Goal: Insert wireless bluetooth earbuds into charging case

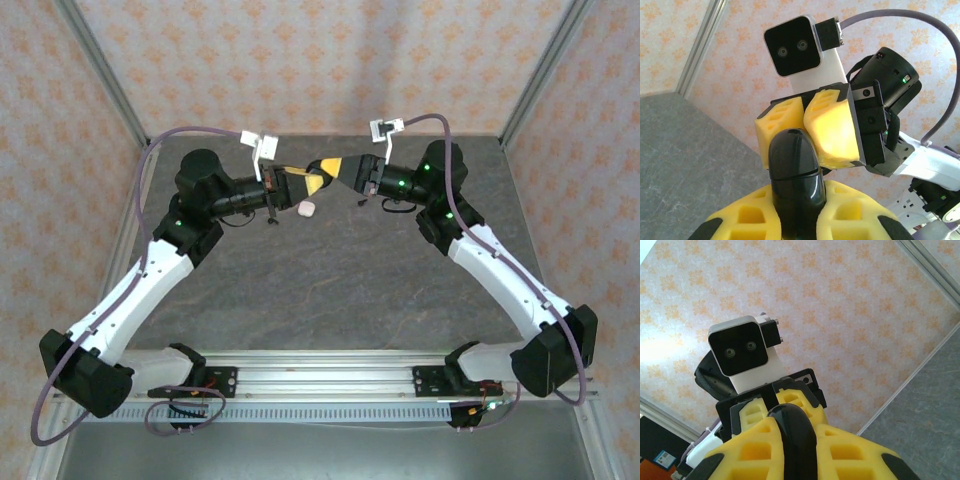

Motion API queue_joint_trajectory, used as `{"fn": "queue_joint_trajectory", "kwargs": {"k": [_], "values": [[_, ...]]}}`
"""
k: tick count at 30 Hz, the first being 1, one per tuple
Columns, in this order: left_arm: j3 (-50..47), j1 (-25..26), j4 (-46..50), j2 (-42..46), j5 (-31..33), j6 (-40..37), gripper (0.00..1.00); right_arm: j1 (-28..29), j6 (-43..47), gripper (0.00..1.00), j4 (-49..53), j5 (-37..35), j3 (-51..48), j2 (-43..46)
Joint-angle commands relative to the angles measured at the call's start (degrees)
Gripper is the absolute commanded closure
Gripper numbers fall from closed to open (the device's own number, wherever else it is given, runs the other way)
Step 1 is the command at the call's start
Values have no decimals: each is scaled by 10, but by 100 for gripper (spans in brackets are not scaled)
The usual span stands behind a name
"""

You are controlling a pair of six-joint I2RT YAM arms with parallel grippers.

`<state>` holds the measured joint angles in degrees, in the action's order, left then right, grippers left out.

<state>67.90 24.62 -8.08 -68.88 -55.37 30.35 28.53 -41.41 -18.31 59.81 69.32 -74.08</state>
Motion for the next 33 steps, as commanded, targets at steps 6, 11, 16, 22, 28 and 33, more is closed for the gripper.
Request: {"fn": "queue_joint_trajectory", "kwargs": {"k": [6,11,16,22,28,33], "values": [[31,7,25,-9,-22,-16,61,11,88,92,70,-4,9,30],[39,6,51,-13,-21,-24,51,11,134,92,113,-31,13,51],[38,2,76,-13,-32,-32,45,11,169,93,147,-54,19,60],[28,1,64,-15,-44,-20,50,11,183,93,155,-65,20,80],[28,7,53,-19,-53,-19,55,11,179,93,150,-68,17,80],[31,11,55,-25,-59,-21,65,11,173,93,141,-70,15,80]]}}
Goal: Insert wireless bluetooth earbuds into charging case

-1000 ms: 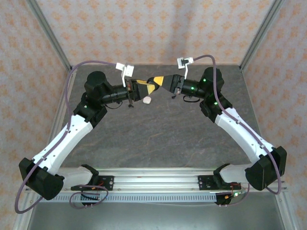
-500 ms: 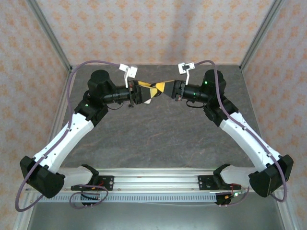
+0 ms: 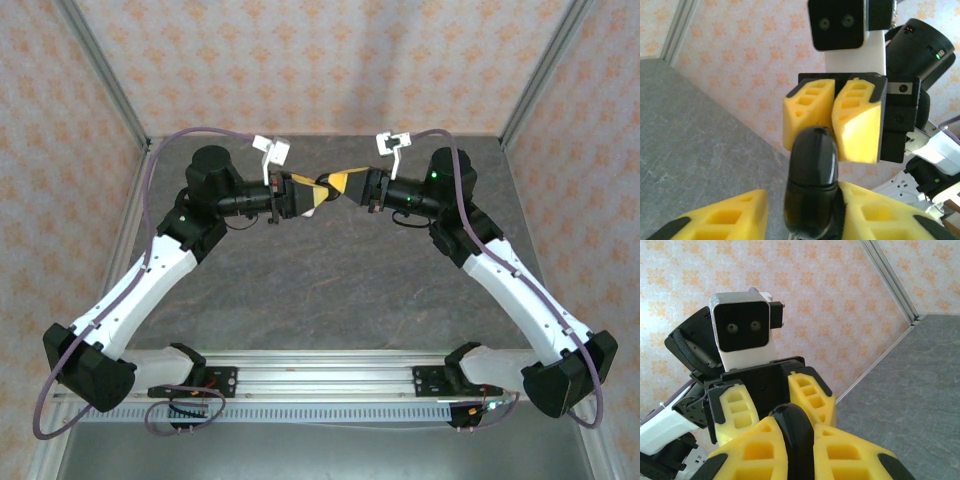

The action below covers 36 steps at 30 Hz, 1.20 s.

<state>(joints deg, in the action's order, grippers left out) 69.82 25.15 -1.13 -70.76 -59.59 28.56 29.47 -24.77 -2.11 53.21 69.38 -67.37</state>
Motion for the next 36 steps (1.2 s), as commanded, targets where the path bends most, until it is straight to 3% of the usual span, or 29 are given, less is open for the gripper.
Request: {"fn": "queue_joint_trajectory", "kwargs": {"k": [1,4,10,15,21,28,36], "values": [[14,7,-13,-8,-18,-4,67,1,6,93,-22,-5,15,13],[19,10,-1,-11,-18,-11,73,1,6,93,-22,-7,14,12],[26,11,32,-12,-7,-42,100,2,3,92,-19,-9,15,8],[10,11,58,14,28,-112,100,2,3,79,5,-23,20,-1],[-18,12,75,48,27,-205,100,1,3,63,41,-33,26,-20],[-50,12,84,84,64,-247,100,2,14,59,92,-44,40,-33],[-91,11,86,133,160,-266,100,1,7,57,116,-60,54,-34]]}}
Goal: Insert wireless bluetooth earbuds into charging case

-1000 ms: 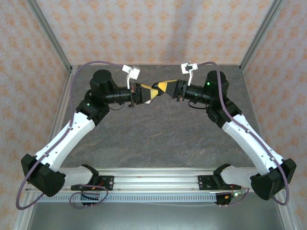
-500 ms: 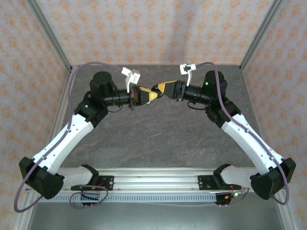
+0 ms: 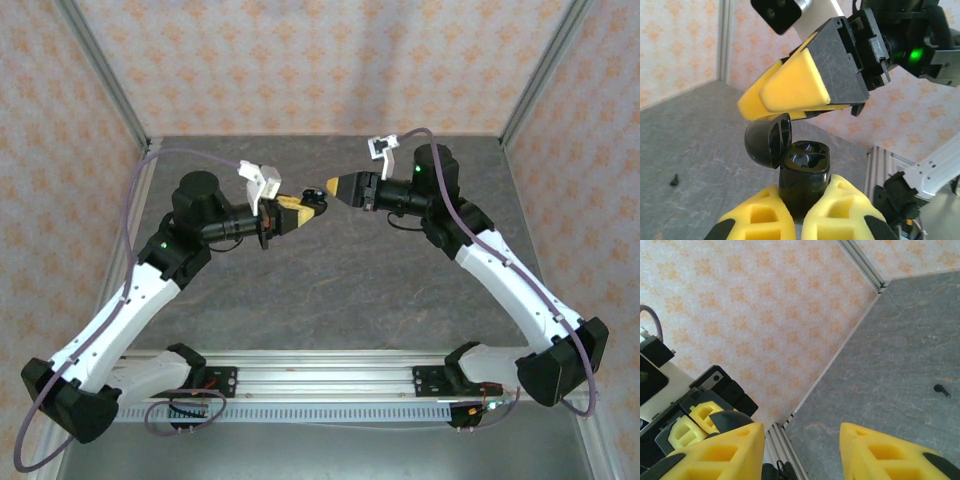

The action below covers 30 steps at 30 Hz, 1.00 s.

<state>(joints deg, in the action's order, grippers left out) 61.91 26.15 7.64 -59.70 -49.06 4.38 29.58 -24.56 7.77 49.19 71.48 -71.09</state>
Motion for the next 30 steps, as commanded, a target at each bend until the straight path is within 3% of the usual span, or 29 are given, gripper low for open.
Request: {"fn": "queue_joint_trajectory", "kwargs": {"k": [1,8,17,23,30], "values": [[-17,1,3,29,69,-26,100,1,9,57,39,-36,40,1],[-46,1,52,70,116,-57,100,1,31,57,168,-141,92,-53],[-94,0,75,139,130,-99,100,26,95,59,190,-197,169,-234],[-110,-1,83,166,144,-101,100,74,159,60,263,-235,329,-423],[-107,-2,108,174,143,-102,100,115,195,56,371,-269,609,-662]]}}
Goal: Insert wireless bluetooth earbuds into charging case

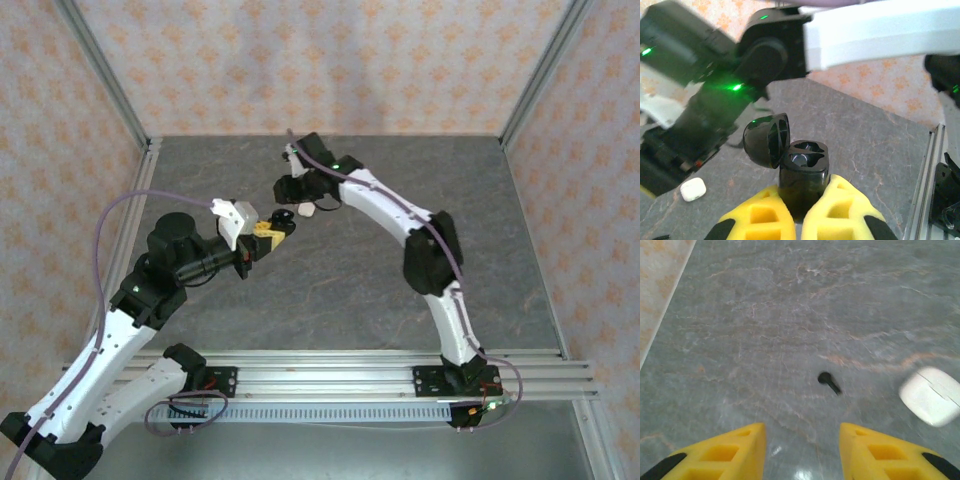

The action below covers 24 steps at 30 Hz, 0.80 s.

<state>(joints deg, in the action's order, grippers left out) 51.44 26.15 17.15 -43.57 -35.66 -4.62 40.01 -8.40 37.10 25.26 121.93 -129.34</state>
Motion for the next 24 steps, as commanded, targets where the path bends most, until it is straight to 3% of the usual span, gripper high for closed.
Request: {"fn": "queue_joint_trajectory", "kwargs": {"k": [1,5,16,24], "values": [[-4,-2,12,15,9,-11,100,13,34,56,89,-30,136,-103],[-10,-4,17,23,15,-10,100,21,40,54,115,-42,252,-198],[-22,-4,25,23,22,-10,100,45,81,45,66,-103,238,-250],[-27,-5,25,22,27,-7,100,59,112,53,87,-112,233,-268]]}}
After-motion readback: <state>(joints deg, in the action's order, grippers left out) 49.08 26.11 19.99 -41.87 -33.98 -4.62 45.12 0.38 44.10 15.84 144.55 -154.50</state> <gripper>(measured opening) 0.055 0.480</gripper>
